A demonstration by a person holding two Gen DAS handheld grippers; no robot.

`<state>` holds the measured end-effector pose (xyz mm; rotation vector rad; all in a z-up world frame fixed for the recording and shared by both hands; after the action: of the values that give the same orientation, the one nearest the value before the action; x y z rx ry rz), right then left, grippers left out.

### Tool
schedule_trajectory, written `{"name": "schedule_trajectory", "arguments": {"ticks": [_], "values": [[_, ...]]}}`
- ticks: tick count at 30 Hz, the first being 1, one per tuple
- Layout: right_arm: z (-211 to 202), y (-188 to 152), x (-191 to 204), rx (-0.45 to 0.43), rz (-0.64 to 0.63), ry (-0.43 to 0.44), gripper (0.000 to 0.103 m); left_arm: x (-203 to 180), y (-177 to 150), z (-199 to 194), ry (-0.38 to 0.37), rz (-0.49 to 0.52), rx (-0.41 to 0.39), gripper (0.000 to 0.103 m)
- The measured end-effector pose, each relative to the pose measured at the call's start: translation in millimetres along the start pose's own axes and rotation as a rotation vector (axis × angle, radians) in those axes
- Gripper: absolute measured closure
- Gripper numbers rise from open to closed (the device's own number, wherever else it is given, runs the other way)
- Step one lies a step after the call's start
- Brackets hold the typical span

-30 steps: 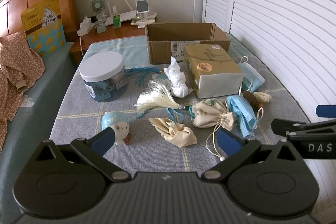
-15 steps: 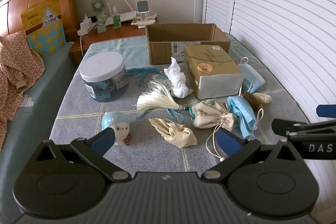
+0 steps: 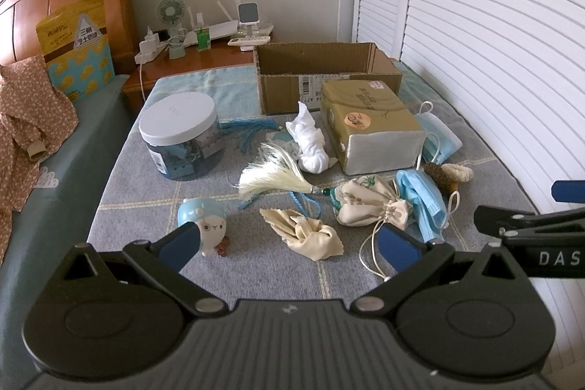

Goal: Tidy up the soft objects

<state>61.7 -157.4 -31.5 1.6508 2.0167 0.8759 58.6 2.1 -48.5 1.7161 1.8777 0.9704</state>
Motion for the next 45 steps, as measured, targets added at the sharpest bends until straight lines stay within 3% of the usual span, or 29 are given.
{"name": "schedule_trajectory", "arguments": {"ticks": [27, 36, 45], "values": [[12, 7, 3, -0.024, -0.050, 0.031, 0.000, -3, 0, 20, -0.053, 0.033, -0.026, 0.001], [24, 8, 7, -0.012, -0.078, 0.040, 0.000, -1, 0, 26, -0.084, 0.070, -0.085, 0.001], [36, 8, 8, -0.008, -0.096, 0.057, 0.000, 6, -9, 39, -0.117, 0.073, -0.060, 0.001]]}}
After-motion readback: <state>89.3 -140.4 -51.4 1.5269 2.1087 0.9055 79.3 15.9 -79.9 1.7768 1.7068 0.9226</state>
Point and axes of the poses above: each gripper's, at about its wrist camera, not at the fingertips, and z roughly the way its jaws point, x to its left, y to its top, the point moved 8 cm from there along z, roughly the way its jaws point, and after that the axes turned 11 degrees about y, right-handed, at the moved point
